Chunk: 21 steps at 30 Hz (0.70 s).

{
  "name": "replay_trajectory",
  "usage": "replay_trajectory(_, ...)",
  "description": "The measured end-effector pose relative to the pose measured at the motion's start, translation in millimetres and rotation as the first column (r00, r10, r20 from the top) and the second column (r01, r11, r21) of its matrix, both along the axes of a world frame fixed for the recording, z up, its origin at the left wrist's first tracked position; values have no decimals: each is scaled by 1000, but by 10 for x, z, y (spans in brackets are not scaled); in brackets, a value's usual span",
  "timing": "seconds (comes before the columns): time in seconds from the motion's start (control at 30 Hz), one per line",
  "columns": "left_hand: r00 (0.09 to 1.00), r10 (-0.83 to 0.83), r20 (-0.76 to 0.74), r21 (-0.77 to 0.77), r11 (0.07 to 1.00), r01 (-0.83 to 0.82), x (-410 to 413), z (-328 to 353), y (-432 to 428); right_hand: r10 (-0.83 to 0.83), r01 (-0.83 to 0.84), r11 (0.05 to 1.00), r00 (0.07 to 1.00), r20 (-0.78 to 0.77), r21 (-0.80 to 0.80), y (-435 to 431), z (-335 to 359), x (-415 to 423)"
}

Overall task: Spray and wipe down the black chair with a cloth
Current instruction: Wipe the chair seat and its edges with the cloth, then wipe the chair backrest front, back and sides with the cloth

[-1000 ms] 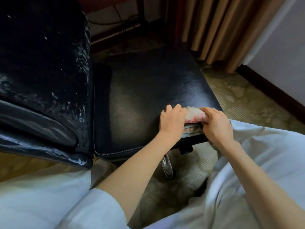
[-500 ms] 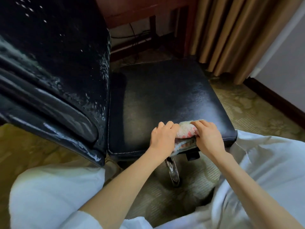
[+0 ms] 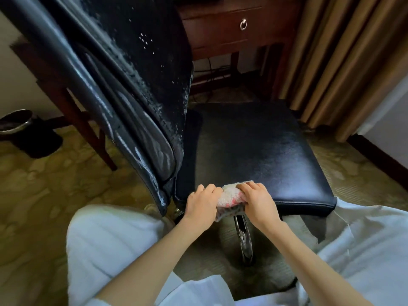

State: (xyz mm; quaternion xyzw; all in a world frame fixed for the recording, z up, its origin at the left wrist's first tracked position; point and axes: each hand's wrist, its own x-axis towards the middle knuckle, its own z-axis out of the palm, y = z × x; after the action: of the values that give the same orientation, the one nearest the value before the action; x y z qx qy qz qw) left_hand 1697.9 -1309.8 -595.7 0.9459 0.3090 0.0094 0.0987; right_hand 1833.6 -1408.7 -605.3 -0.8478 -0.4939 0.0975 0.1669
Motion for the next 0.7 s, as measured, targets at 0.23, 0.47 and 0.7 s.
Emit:
replay_trajectory(0.23,994,86,65,95,991,-92,-583,158,158,159,-158,980,987,4,119,178,99,-405)
replay_trajectory(0.47,968,67,240,212,970,-119,-1140,533,117,306,-355,863,933,189,358,297,501,-664)
replay_trajectory(0.7,890,65,451,389,883,-261,-1566,1258,111,338,-508,654,859,385,560,453,1215,-951)
